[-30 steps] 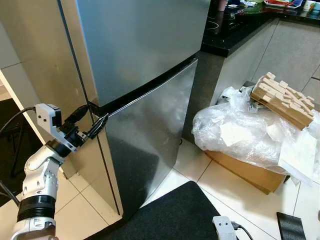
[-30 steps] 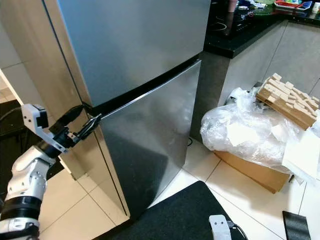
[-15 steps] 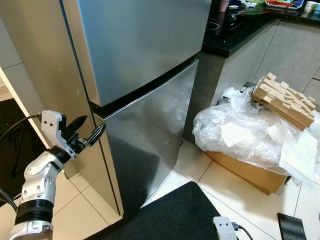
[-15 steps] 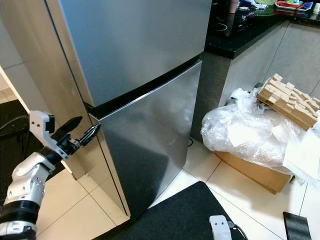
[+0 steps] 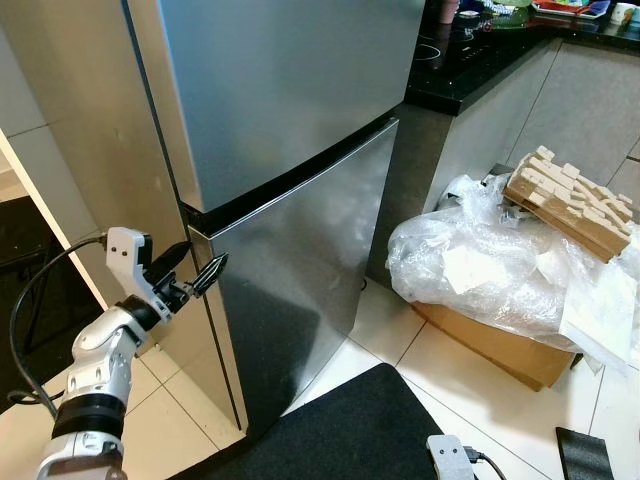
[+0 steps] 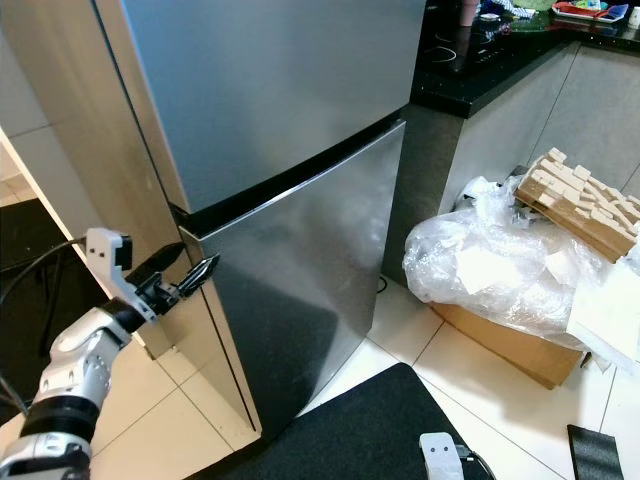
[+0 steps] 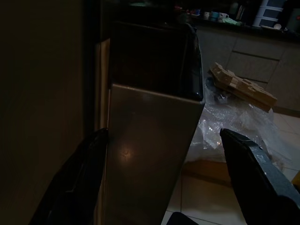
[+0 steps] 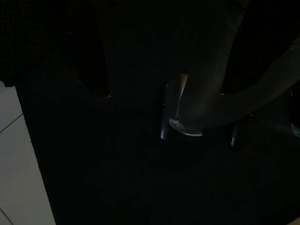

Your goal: Restocking fridge

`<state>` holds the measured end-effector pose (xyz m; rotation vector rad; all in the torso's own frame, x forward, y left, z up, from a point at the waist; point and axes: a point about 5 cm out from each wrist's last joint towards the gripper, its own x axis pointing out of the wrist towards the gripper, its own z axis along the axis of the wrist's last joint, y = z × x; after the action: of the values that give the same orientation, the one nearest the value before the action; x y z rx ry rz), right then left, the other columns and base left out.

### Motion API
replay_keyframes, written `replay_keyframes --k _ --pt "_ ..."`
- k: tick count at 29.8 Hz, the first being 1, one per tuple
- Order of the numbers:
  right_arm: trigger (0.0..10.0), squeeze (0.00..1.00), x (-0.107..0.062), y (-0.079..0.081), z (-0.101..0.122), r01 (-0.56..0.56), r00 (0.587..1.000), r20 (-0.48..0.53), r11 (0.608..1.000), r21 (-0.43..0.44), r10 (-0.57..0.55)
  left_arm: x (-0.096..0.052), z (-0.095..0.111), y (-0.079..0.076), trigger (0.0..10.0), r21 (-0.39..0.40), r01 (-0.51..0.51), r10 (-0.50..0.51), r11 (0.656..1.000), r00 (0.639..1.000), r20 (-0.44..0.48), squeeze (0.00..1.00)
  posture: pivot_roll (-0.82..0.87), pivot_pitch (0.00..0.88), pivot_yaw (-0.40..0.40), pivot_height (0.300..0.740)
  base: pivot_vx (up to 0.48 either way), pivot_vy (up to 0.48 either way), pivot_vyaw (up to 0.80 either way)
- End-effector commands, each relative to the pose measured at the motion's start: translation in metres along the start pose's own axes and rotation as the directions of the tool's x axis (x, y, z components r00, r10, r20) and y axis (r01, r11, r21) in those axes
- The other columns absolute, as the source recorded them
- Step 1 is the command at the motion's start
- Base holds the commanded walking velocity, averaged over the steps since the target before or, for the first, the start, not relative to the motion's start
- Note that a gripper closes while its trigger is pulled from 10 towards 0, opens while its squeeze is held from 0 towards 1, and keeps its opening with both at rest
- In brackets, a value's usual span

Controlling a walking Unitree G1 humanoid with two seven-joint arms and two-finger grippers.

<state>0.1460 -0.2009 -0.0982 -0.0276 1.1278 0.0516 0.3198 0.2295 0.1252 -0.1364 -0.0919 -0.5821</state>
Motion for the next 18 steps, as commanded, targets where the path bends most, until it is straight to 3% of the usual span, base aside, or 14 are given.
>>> replay_keyframes --k 1,8,12,15,16,18 --pt "10.0 0.00 0.000 -0.001 -0.002 0.001 1.000 -0.001 1.000 0.000 -0.001 0.007 -0.002 -0.003 10.0 0.006 0.024 -0.024 1.000 1.000 -0.011 0.00 -0.05 0.025 0.003 0.740 0.000 0.000 0.00" --pt "10.0 0.00 -0.001 -0.001 -0.006 0.000 1.000 -0.008 1.000 0.001 0.000 0.011 0.000 0.001 10.0 0.025 -0.012 0.012 1.000 1.000 0.001 0.00 -0.05 0.028 0.000 0.740 0.000 0.000 0.00" --pt "10.0 0.00 -0.001 -0.002 -0.006 0.002 1.000 -0.009 1.000 0.000 -0.002 0.015 -0.002 -0.006 10.0 0.006 0.047 -0.047 0.999 0.999 0.006 0.00 -0.05 0.026 -0.001 0.740 0.000 0.000 0.00" --pt "10.0 0.00 -0.001 -0.004 -0.004 0.006 1.000 -0.004 1.000 0.000 -0.006 0.020 -0.007 -0.025 10.0 -0.034 0.204 -0.204 0.978 0.979 -0.002 0.00 -0.05 0.025 -0.001 0.740 0.000 0.000 0.00" --pt "10.0 0.00 -0.001 -0.004 -0.003 0.008 1.000 -0.002 1.000 0.000 -0.008 0.020 -0.011 -0.035 10.0 -0.059 0.293 -0.295 0.954 0.955 -0.018 0.00 -0.05 0.023 0.001 0.740 0.000 0.000 0.00" --pt "10.0 0.00 -0.001 -0.004 -0.003 0.008 1.000 -0.001 1.000 0.000 -0.008 0.019 -0.013 -0.039 10.0 -0.063 0.321 -0.323 0.945 0.946 -0.022 0.00 -0.05 0.023 0.001 0.740 0.000 0.000 0.00"
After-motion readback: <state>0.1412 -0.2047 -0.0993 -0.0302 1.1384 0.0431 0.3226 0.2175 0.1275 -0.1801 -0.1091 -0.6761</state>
